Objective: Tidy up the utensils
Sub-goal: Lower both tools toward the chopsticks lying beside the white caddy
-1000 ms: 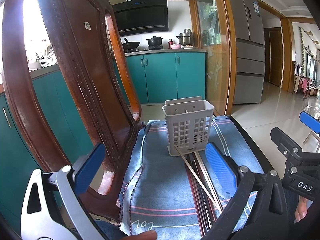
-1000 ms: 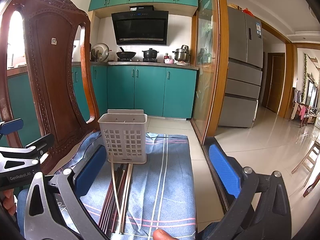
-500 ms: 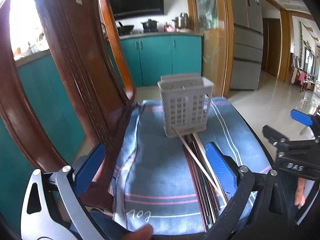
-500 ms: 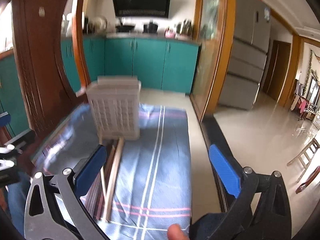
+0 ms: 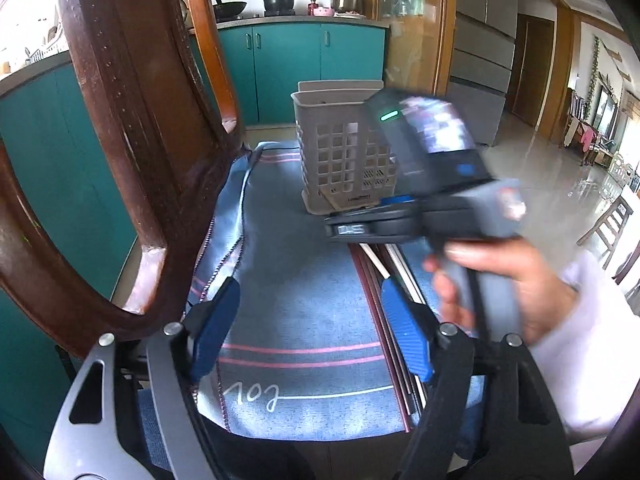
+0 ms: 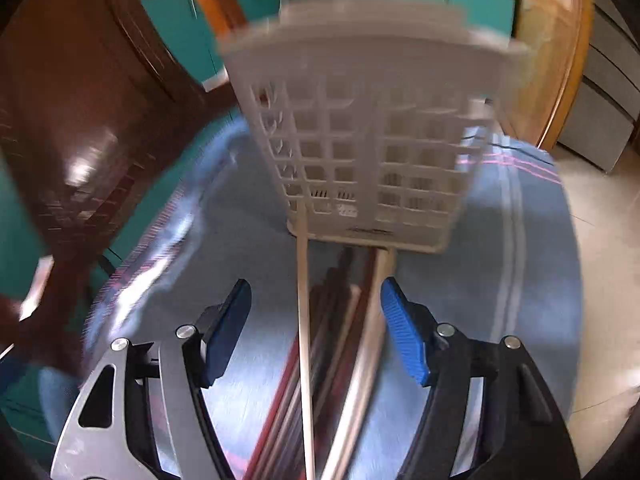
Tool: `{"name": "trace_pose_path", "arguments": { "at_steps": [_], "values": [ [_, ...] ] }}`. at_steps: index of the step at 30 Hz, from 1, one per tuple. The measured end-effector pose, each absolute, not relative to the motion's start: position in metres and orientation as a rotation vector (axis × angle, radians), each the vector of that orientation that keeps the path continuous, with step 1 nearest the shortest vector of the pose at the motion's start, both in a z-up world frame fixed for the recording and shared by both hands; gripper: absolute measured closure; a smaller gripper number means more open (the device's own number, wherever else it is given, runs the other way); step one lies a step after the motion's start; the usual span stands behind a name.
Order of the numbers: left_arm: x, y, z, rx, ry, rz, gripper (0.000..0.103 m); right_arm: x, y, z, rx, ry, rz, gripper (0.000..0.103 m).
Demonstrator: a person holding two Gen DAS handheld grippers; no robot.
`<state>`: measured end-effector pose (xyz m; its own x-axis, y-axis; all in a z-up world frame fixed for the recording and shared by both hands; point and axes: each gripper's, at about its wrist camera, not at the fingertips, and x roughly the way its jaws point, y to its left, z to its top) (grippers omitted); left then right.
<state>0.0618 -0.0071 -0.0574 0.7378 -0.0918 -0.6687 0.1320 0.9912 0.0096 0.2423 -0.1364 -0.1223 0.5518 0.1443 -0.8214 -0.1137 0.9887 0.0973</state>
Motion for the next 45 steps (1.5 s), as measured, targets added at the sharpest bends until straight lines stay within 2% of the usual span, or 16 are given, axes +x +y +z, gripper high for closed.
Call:
{"name": "trace_pose_path", "arguments": {
  "at_steps": [1, 2, 4, 5, 14, 22, 23, 25, 27, 28, 33, 35, 37, 39, 45],
  "values": [
    [0.061, -0.006, -0.058, 0.058, 0.731, -0.120, 0.029, 0.249, -0.135, -0.129, 0.046, 1.007, 0.153, 0.060],
    [0.061, -0.004, -0.058, 0.059, 0.734, -0.115, 0.029, 0.252, -0.136, -0.133, 0.060, 1.022, 0.149, 0.067],
    [0.065, -0.003, -0.061, 0.058, 0.741, -0.107, 0.028, 0.253, -0.140, -0.136, 0.105, 1.036, 0.186, 0.094],
    [0.066, -0.002, -0.063, 0.052, 0.749, -0.106, 0.028, 0.252, -0.142, -0.137, 0.151, 1.041, 0.221, 0.096],
    [0.079, -0.008, -0.072, 0.052, 0.778, -0.136, 0.024, 0.230, -0.172, -0.143, 0.344, 1.096, 0.276, 0.096],
    [0.100, -0.018, -0.094, 0.037, 0.853, -0.192, 0.024, 0.196, -0.235, -0.132, 0.374, 1.072, 0.171, 0.096],
    [0.105, -0.023, -0.100, 0.031, 0.876, -0.216, 0.025, 0.193, -0.243, -0.133, 0.360, 1.074, 0.141, 0.096],
    [0.114, -0.033, -0.110, 0.025, 0.908, -0.253, 0.034, 0.187, -0.258, -0.136, 0.331, 1.065, 0.096, 0.096],
    [0.124, -0.042, -0.122, 0.014, 0.951, -0.280, 0.049, 0.180, -0.269, -0.137, 0.351, 1.060, 0.105, 0.095],
    [0.130, -0.048, -0.129, 0.016, 0.979, -0.285, 0.052, 0.180, -0.270, -0.139, 0.359, 1.054, 0.109, 0.095],
    [0.141, -0.065, -0.150, 0.030, 1.036, -0.299, 0.056, 0.172, -0.285, -0.135, 0.428, 0.985, 0.123, 0.087],
    [0.144, -0.069, -0.155, 0.053, 1.034, -0.283, 0.058, 0.169, -0.299, -0.129, 0.452, 0.966, 0.105, 0.080],
    [0.146, -0.071, -0.157, 0.061, 1.028, -0.265, 0.066, 0.169, -0.301, -0.130, 0.466, 0.975, 0.085, 0.069],
    [0.150, -0.069, -0.157, 0.048, 1.027, -0.245, 0.071, 0.163, -0.301, -0.133, 0.463, 1.000, 0.090, 0.066],
    [0.156, -0.067, -0.156, 0.047, 1.035, -0.236, 0.071, 0.139, -0.274, -0.128, 0.472, 1.061, 0.262, 0.067]
  ]
}}
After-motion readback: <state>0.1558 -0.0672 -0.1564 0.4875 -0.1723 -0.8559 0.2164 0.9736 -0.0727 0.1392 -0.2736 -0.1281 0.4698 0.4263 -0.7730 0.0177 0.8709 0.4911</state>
